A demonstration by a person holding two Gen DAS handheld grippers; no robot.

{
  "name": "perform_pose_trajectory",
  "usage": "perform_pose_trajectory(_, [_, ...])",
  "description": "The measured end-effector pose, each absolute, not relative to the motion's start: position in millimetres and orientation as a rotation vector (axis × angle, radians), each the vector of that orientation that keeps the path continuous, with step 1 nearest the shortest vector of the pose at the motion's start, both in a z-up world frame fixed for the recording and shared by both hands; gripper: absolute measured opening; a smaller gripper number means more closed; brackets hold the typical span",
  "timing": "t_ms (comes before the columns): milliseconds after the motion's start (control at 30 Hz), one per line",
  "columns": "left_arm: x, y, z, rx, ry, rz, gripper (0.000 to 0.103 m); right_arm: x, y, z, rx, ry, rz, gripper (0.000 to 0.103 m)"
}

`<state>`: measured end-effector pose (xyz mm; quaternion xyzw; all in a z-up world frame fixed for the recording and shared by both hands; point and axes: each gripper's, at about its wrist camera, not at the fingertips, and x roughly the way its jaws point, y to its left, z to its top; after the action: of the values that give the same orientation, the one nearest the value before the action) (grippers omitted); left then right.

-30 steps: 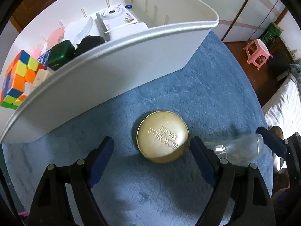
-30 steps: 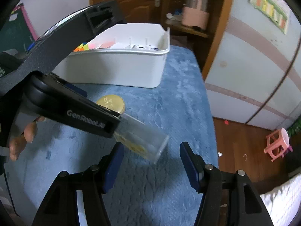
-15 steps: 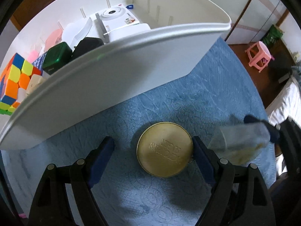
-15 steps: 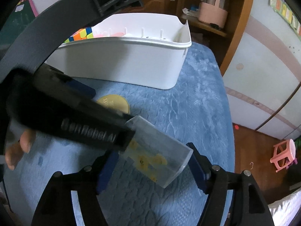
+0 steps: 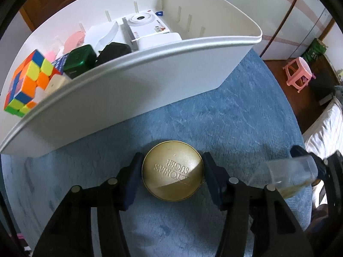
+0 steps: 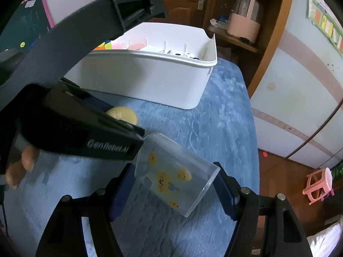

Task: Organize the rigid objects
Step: 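Grasp the gold round tin with left tool while right tool grasps clear plastic box, then carry tin and clear box over the tray and open both tools to release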

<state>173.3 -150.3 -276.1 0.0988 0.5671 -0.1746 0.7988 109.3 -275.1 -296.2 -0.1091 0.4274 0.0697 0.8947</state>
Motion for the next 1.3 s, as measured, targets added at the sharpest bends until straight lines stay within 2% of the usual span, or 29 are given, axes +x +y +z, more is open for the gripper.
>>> perform_pose_trajectory(467, [146,-133,-226,0.179,1.108,-0.414,0.059,75,-269,-278,-0.140,0.838,0.125,0.072])
perform_pose_trajectory(867, [136,-114,-157,0.110,0.973,-0.391,0.058,50,-273,-228,-0.059,0.702,0.079,0.072])
perform_pose_trajectory(1300, [201,-73,-57,0.117,0.754,-0.307,0.059,90,-251,-147,-0.044,0.541,0.146,0.072])
